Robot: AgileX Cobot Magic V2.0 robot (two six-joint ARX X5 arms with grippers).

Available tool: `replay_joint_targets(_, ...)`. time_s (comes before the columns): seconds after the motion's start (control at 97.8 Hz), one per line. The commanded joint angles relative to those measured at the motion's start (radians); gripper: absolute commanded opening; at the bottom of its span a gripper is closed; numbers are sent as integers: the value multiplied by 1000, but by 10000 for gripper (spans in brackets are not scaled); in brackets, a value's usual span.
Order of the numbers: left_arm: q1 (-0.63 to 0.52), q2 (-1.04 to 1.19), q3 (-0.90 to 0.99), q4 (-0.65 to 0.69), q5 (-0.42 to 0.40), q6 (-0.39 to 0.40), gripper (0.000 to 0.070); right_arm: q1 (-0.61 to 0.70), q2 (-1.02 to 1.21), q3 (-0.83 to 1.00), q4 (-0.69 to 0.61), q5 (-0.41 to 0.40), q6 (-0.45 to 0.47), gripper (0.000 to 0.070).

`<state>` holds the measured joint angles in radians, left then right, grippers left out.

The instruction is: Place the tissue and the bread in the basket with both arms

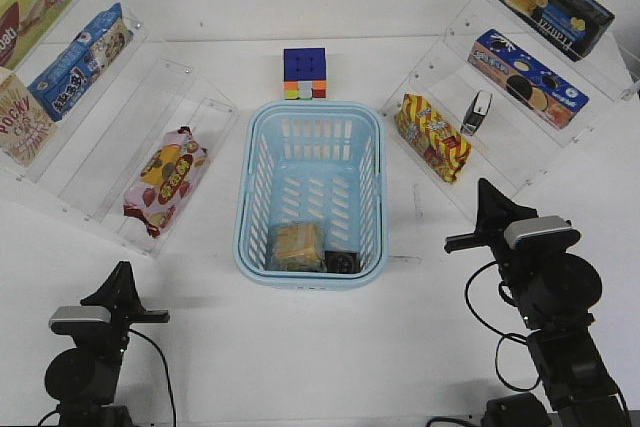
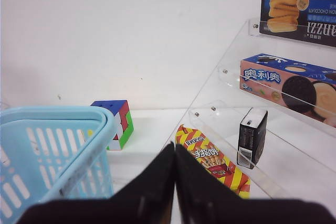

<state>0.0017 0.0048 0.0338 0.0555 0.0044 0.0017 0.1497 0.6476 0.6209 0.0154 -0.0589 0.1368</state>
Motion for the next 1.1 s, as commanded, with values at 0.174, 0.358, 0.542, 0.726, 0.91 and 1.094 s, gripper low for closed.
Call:
replay_joint_targets(0.174, -2, 0, -20, 5, 3, -14, 1, 2, 1, 8, 14, 0, 5, 0)
replay_joint_targets(0.358, -2, -2, -20, 5, 3, -14, 1, 2, 1, 8, 14, 7, 5, 0)
replay_joint_targets(0.542, -2, -2, -20, 5, 3, -14, 1, 2, 1, 8, 14, 7, 5, 0)
replay_joint_targets(0.726, -2, -2, -20, 5, 3, -14, 1, 2, 1, 8, 14, 7, 3, 0)
replay_joint_targets(0.91, -2, -2, -20, 5, 3, -14, 1, -11, -39, -20, -6, 23, -152, 0)
replay_joint_targets(1.094, -2, -2, -20, 5, 3, -14, 1, -32, -206, -231, 69, 4, -273, 0)
